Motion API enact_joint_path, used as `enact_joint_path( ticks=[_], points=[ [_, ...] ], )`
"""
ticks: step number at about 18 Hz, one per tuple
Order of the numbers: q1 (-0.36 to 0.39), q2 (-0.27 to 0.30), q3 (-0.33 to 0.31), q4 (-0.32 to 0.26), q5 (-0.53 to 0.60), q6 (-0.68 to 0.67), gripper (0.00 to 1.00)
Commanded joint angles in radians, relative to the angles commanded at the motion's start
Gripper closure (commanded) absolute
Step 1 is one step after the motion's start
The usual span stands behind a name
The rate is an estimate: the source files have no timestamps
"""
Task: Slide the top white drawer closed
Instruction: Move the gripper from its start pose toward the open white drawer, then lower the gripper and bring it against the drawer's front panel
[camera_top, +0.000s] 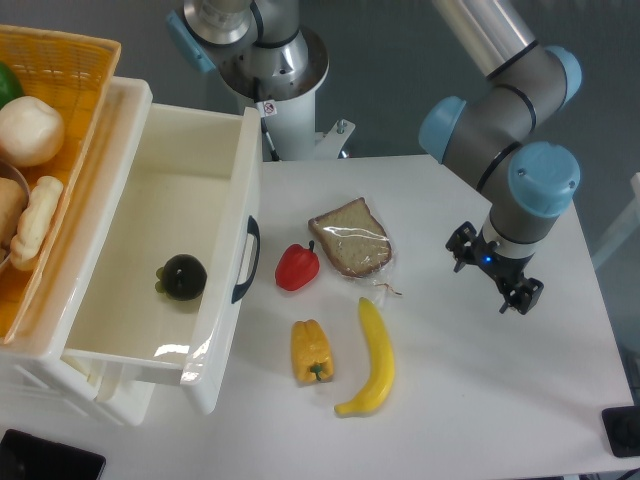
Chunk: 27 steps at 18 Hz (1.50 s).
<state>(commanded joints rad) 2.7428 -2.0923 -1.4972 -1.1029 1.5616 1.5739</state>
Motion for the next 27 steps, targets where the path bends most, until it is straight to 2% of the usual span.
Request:
enact_joint_path(
  ticks=[4, 7, 14, 18, 22, 23, 24, 27],
  points=[
    [-0.003, 0.0, -0.003, 0.002, -0.003, -0.021, 0.0],
    [-0.008, 0.0, -0.024, 0.008, -0.005, -0.102, 0.0],
    [-0.02, 0.077, -0.11, 0.011, -0.011, -0.248, 0.0],
    [-0.02, 0.139, -0.12, 0.009, -0.156, -0.331, 0.01],
    [-0.055, 0.182, -0.159, -0.002, -0.189, -0.477, 0.62],
    [-0.07, 0.186, -0.17, -0.011, -0.187, -0.533, 0.73],
    [-0.087, 0.187, -0.173, -0.027, -0.187, -0.582, 0.81],
    [-0.115, 0.196, -0.167, -0.115, -0.208, -0.643, 0.87]
  ],
)
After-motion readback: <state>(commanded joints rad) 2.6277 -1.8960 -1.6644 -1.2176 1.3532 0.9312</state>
